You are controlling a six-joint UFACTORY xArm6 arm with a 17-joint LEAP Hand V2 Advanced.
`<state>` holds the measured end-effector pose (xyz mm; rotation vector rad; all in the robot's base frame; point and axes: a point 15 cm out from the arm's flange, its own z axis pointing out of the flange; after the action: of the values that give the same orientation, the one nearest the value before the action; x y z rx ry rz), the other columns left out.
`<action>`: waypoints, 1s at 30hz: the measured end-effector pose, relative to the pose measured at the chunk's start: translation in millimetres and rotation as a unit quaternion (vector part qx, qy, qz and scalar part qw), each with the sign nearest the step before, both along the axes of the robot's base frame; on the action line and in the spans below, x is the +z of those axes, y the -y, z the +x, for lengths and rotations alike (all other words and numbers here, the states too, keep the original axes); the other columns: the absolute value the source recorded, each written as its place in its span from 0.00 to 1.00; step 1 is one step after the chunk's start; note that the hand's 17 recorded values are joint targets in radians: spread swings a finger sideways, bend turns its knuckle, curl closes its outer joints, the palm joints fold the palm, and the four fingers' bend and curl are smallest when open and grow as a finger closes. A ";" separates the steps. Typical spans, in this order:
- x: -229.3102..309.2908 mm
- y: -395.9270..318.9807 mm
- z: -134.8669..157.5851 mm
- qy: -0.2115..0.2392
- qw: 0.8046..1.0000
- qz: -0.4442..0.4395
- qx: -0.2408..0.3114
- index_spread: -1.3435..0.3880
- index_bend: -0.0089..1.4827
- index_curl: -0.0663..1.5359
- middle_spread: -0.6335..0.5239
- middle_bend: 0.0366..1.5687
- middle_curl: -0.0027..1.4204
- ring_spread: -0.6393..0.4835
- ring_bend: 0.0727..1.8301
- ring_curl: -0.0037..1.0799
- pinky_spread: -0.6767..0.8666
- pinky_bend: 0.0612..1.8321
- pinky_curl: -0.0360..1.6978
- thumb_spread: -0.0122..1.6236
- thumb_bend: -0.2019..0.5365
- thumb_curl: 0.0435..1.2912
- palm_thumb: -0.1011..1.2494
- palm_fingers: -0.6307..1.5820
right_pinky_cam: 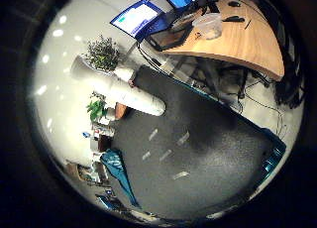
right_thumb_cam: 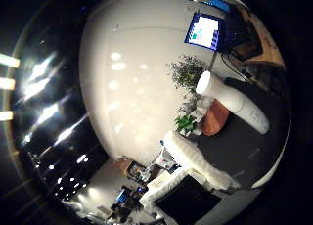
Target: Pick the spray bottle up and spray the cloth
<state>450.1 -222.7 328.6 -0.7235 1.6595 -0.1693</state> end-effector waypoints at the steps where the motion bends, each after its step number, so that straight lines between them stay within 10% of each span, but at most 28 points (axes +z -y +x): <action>1: -0.3 -1.0 1.0 0.000 1.000 -0.001 0.002 0.68 0.12 0.24 0.71 0.10 0.23 0.72 0.19 0.25 0.72 0.22 0.19 0.68 0.25 0.21 0.54 0.35; 30: -21.9 33.1 59.5 0.001 1.000 -0.006 0.008 0.67 0.12 0.23 0.68 0.10 0.24 0.72 0.20 0.25 0.71 0.22 0.19 0.69 0.24 0.20 0.51 0.36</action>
<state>509.6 -255.8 306.6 -0.7449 1.6523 -0.1679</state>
